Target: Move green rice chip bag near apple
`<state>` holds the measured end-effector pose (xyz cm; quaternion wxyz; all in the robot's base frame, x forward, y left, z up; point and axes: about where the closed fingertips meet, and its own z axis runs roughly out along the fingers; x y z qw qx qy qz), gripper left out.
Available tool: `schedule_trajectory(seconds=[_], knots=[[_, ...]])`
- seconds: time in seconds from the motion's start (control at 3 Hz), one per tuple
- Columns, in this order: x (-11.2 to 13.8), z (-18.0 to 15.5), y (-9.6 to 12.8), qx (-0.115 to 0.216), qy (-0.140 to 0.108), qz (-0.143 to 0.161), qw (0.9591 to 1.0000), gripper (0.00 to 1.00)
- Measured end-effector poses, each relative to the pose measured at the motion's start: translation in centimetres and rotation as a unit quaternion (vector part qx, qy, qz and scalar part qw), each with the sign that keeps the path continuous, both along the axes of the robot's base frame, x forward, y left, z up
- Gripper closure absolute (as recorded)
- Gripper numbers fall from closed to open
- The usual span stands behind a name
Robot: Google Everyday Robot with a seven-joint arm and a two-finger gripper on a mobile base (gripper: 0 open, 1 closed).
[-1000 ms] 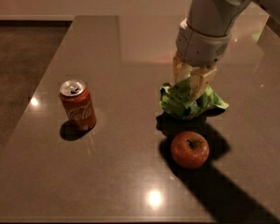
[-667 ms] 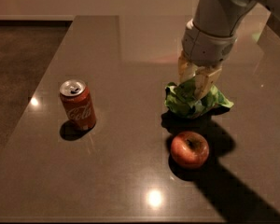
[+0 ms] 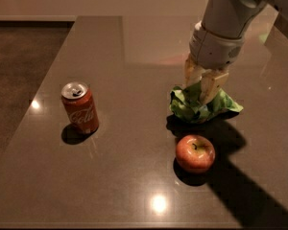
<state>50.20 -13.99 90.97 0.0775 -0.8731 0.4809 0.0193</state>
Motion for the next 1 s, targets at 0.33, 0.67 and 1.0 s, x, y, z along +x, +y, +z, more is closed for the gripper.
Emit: schedule_trajectory(seconds=[0.33,0.67,1.0], knots=[[-0.4,0.1,0.1,0.008,0.017,0.000,0.9998,0.35],[0.2,0.0,0.4,0.013,0.004,-0.001,0.9999,0.12],[0.7,0.0,0.7,0.017,-0.005,-0.001,0.9998,0.00]])
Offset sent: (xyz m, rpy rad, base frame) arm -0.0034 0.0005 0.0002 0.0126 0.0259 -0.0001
